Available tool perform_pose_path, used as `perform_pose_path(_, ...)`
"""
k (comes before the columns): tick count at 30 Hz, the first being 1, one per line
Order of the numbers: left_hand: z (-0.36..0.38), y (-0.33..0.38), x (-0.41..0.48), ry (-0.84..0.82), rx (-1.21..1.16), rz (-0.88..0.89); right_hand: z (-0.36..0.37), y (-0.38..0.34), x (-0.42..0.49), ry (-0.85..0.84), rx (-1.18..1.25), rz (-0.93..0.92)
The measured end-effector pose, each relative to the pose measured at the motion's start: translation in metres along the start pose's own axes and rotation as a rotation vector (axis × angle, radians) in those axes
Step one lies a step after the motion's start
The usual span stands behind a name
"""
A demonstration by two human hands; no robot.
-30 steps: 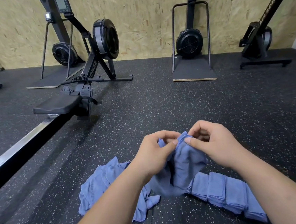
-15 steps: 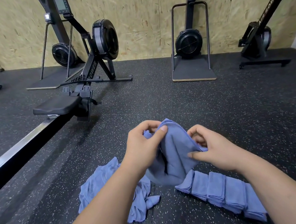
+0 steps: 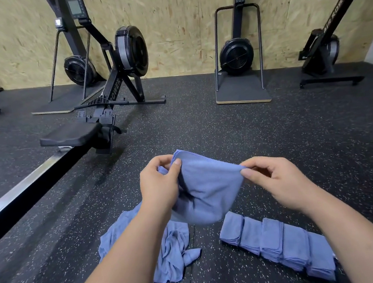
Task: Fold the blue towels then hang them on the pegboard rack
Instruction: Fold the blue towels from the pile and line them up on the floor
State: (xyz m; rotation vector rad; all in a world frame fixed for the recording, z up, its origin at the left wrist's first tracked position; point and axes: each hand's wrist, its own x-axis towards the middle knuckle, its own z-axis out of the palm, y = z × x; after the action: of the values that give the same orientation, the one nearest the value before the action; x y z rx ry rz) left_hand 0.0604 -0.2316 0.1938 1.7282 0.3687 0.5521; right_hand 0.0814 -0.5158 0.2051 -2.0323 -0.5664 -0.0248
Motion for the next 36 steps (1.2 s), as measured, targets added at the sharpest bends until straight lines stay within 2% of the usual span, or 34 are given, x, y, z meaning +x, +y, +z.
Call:
perform_pose_path(3, -0.003, 0.0, 0.0, -0.008, 0.081, 0.058, 0.002, 0.0, -0.003, -0.186, -0.153, 0.027)
perform_pose_path(5, -0.003, -0.001, -0.002, -0.059, 0.12, 0.083, 0.005, 0.002, -0.005, -0.218, -0.24, 0.061)
perform_pose_path(10, 0.002, 0.001, -0.006, -0.166, 0.127, 0.133, 0.004, 0.012, -0.002, -0.044, -0.41, 0.201)
perform_pose_path(13, 0.004, 0.004, -0.01, -0.216, 0.104, 0.182, 0.004, 0.013, 0.001, 0.107, -0.424, 0.274)
perform_pose_path(15, 0.005, 0.006, -0.013, -0.241, 0.108, 0.2, 0.005, 0.012, 0.001, 0.145, -0.42, 0.289)
perform_pose_path(18, 0.009, 0.006, -0.018, -0.29, 0.151, 0.212, 0.011, 0.005, 0.0, 0.128, -0.366, 0.173)
perform_pose_path(21, 0.013, 0.006, -0.026, -0.35, 0.193, 0.235, 0.024, -0.011, 0.002, 0.039, -0.177, 0.037)
perform_pose_path(23, 0.016, 0.007, -0.031, -0.383, 0.204, 0.253, 0.032, -0.016, 0.003, -0.024, -0.105, 0.01)
perform_pose_path(25, 0.018, 0.008, -0.033, -0.424, 0.197, 0.268, 0.037, -0.018, 0.002, -0.016, -0.12, -0.009)
perform_pose_path(30, 0.019, 0.004, -0.034, -0.451, 0.211, 0.292, 0.04, -0.013, 0.003, 0.089, -0.055, 0.04)
perform_pose_path(33, 0.015, 0.0, -0.023, -0.322, 0.235, 0.281, 0.031, -0.003, 0.007, 0.218, -0.04, 0.128)
perform_pose_path(36, 0.003, -0.001, -0.009, -0.203, 0.178, 0.132, 0.013, 0.012, 0.008, 0.464, -0.022, 0.221)
